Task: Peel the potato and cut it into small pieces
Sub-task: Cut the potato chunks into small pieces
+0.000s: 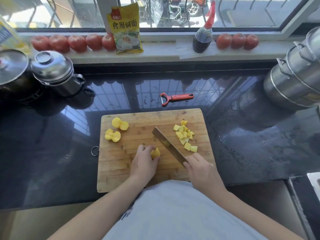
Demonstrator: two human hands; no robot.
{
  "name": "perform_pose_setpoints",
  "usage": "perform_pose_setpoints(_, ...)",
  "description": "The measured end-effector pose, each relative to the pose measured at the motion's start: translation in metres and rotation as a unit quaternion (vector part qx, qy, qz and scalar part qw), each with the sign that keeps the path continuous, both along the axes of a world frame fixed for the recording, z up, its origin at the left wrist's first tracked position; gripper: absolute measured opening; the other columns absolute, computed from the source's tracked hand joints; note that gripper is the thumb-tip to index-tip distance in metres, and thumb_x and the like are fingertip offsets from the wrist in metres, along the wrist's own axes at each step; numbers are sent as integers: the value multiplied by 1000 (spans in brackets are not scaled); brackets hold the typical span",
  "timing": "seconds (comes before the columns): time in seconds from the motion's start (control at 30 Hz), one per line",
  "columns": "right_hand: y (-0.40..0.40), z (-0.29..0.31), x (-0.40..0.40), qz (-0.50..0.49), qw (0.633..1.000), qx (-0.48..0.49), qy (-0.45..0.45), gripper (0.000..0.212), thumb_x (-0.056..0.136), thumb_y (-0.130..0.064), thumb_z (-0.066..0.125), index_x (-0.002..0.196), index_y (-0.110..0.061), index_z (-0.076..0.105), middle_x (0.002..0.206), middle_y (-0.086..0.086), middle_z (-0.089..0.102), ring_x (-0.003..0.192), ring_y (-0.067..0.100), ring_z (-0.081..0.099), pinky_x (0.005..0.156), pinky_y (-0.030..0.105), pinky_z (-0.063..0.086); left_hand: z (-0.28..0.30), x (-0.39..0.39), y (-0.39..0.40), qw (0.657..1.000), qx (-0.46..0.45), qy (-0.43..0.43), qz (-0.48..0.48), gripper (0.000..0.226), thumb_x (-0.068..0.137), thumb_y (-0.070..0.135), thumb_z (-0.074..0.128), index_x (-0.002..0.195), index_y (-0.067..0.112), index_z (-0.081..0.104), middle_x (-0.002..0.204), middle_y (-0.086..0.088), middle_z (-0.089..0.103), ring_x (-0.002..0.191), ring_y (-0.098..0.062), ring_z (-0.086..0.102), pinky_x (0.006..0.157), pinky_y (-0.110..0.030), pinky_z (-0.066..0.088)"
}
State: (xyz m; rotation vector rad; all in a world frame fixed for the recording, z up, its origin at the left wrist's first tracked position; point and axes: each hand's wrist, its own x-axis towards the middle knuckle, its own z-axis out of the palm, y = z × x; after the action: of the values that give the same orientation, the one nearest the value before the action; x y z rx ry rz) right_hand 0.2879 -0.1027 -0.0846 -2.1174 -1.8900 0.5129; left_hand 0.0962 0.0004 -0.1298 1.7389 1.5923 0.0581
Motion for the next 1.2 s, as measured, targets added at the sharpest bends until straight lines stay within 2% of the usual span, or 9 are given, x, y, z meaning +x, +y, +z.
perform_pose_setpoints(0.13,-4,2,3,-6,1000,-5,10,15,102,-23,49,89,-18,55,84,-7,43,62,25,50,52,43,44,-1,0,10,999,-12,13,-39,28,103,34,60,129,27,66,116,4,51,108,-26,59,88,-40,51)
perform_pose_setpoints(0.33,-6,-5,-2,8,1000,-4,3,21,99,-27,46,86,-17,60,77,-8,42,51,24,50,42,31,35,-14,7,4,991,-51,-37,118,13,96,35,71,104,24,70,114,-3,67,109,-26,63,85,-34,48)
perform_pose_setpoints(0.4,-7,-11,-6,25,1000,-6,15,31,98,-34,37,87,-17,60,78,-7,45,50,27,52,41,35,42,-21,9,0,979,-64,-71,182,14,92,34,75,87,28,63,108,-3,71,99,-29,70,88,-40,56)
perform_pose_setpoints(0.5,-9,-18,-9,46,999,-16,20,38,99,-37,30,91,-15,60,83,-1,51,52,34,53,44,45,49,-31,11,-2,962,-81,-102,239,18,88,33,77,79,28,63,95,-3,73,86,-31,74,83,-48,61)
perform_pose_setpoints(0.67,-11,-16,-12,61,998,-8,-14,14,94,-14,51,81,-15,49,75,-2,36,40,34,37,30,44,40,-37,14,-5,952,-86,-126,267,19,78,43,70,76,25,63,88,-3,73,79,-31,74,80,-47,61)
perform_pose_setpoints(0.87,-16,-16,-7,101,993,-10,-53,31,80,0,63,78,-19,38,77,-5,22,37,29,32,25,35,33,-45,10,-5,949,-95,-141,265,12,71,47,65,82,44,66,87,-2,72,82,-31,73,78,-49,63)
perform_pose_setpoints(1.0,-16,-23,-6,110,990,-31,-80,59,69,5,71,80,-26,22,77,-5,20,37,23,15,27,30,18,-33,12,-2,951,-108,-135,256,14,71,43,64,80,34,68,90,-2,72,87,-29,71,79,-48,63)
perform_pose_setpoints(1.07,-1,-25,-14,101,990,-36,-88,55,68,3,76,75,-23,29,74,-4,23,39,20,8,32,27,11,-25,14,0,950,-114,-135,256,16,70,38,62,80,28,70,90,-1,73,89,-30,71,82,-47,63)
perform_pose_setpoints(1.2,24,-27,-27,66,994,-48,-66,28,79,-7,73,75,-17,48,73,0,40,36,29,37,32,30,27,-24,13,4,953,-125,-126,246,13,72,35,65,78,24,68,84,-3,74,84,-31,72,81,-47,63)
